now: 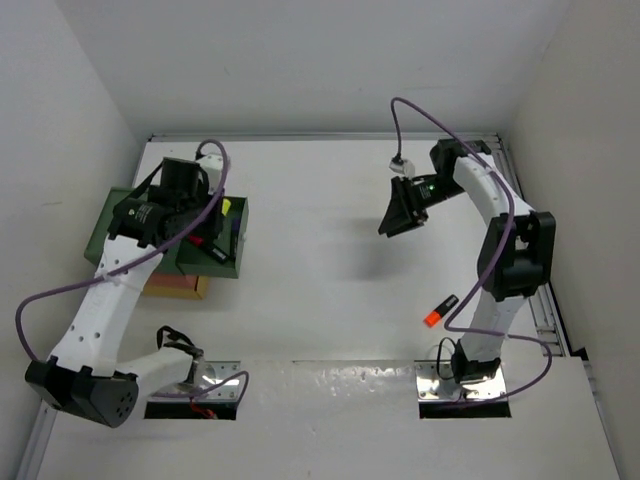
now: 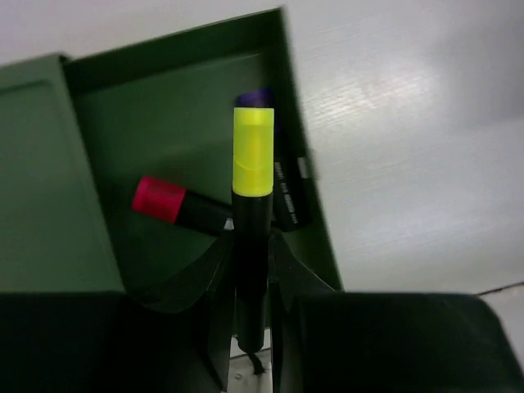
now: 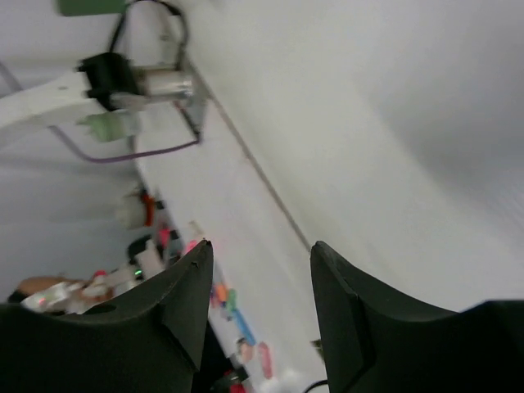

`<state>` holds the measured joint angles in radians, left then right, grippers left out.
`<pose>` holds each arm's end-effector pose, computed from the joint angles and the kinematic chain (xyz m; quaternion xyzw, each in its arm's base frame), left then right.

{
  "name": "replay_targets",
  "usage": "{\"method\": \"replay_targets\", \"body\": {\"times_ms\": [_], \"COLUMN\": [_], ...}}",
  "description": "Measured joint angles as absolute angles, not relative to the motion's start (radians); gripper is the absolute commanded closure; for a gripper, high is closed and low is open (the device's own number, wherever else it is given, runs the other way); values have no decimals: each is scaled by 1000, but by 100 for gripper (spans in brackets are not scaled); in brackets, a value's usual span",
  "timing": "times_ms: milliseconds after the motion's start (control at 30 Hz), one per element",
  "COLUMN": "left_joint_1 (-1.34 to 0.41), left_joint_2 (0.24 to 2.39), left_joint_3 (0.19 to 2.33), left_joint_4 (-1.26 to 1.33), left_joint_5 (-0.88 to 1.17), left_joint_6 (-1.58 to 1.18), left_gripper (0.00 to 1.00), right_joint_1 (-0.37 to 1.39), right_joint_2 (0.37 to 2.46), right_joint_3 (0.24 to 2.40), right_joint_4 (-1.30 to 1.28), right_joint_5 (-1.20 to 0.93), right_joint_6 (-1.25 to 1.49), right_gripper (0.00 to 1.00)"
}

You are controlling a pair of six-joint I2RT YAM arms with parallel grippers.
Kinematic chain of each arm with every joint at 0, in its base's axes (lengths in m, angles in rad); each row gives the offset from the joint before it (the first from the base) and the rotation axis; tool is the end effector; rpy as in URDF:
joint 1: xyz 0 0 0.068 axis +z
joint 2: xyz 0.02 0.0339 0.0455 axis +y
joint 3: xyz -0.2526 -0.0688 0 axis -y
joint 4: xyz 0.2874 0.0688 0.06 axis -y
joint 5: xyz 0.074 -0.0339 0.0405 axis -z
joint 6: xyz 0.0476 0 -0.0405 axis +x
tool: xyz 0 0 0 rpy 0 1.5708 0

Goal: Sort the stationery into containers
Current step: Place the pen in the drawer, then pick up the pen from the center of the board.

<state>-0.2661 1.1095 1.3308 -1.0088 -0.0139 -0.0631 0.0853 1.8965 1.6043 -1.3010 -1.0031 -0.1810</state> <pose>0.2516 -0.0679 0.3752 0.0910 0.9198 -0.0562 0.3776 0.3863 0.0733 0.2279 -0.1111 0.8697 0.4807 0.0132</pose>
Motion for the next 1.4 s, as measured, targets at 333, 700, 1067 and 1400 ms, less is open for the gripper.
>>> {"method": "replay_targets", "body": {"times_ms": [333,700,1067,1400], "left_joint_1": [-103,-94,-97,-97], "left_joint_2": [1195,1206,1221,1253], "left_joint_3": [1291,1316,1516,1555], "left_joint_4": [-1022,-1000,-1030,-1063], "left_joint_5": [66,224,591,627], "left_joint_6": [-176,-95,203,268], "left_gripper": [64,24,22,22], "right_joint_1": [-33,-169,-173,-110], "right_joint_2": [1648,1569,1434,1454], "right_joint_3": [1312,1098,822,723], "right_joint_4": [-1205,-1248,-1107,-907], "right_joint_5": [-681,-455,-352,-355], "right_joint_6": [-425,-933,-1481,-1658], "right_gripper": [44,44,31,35]}}
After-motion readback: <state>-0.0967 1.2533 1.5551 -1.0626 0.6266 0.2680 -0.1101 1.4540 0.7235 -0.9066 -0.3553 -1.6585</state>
